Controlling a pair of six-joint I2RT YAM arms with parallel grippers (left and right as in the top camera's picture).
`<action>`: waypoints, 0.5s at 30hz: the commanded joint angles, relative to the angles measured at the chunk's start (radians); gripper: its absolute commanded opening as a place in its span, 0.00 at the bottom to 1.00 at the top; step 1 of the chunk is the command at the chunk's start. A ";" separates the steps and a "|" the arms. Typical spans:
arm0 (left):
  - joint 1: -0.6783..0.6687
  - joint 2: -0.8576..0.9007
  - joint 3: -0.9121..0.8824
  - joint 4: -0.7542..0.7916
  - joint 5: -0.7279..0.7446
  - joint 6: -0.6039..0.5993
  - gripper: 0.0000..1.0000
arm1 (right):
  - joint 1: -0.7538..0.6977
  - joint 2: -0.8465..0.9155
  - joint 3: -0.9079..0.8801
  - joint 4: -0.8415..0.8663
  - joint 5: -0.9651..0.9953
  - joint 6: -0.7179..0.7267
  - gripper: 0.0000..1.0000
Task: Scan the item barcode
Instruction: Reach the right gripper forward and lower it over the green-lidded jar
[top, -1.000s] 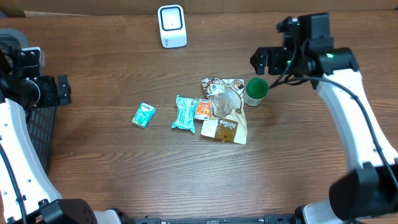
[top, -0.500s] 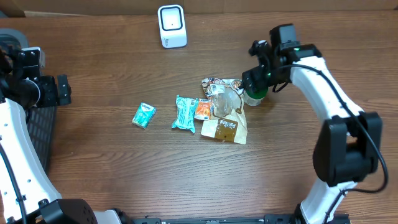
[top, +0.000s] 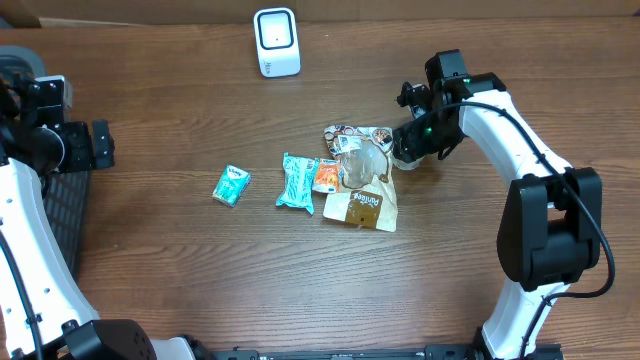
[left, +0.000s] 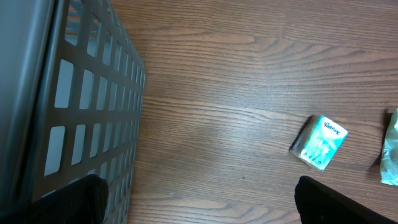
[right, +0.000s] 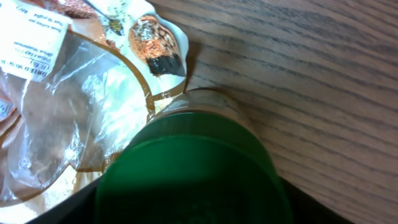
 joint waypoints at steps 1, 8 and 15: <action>0.010 -0.005 0.001 0.000 0.011 -0.010 1.00 | 0.000 0.001 0.016 0.001 0.006 0.045 0.65; 0.010 -0.005 0.001 0.000 0.011 -0.010 1.00 | 0.000 -0.013 0.051 -0.041 0.035 0.264 0.55; 0.010 -0.005 0.001 0.000 0.011 -0.010 1.00 | 0.000 -0.042 0.077 -0.143 0.100 0.547 0.53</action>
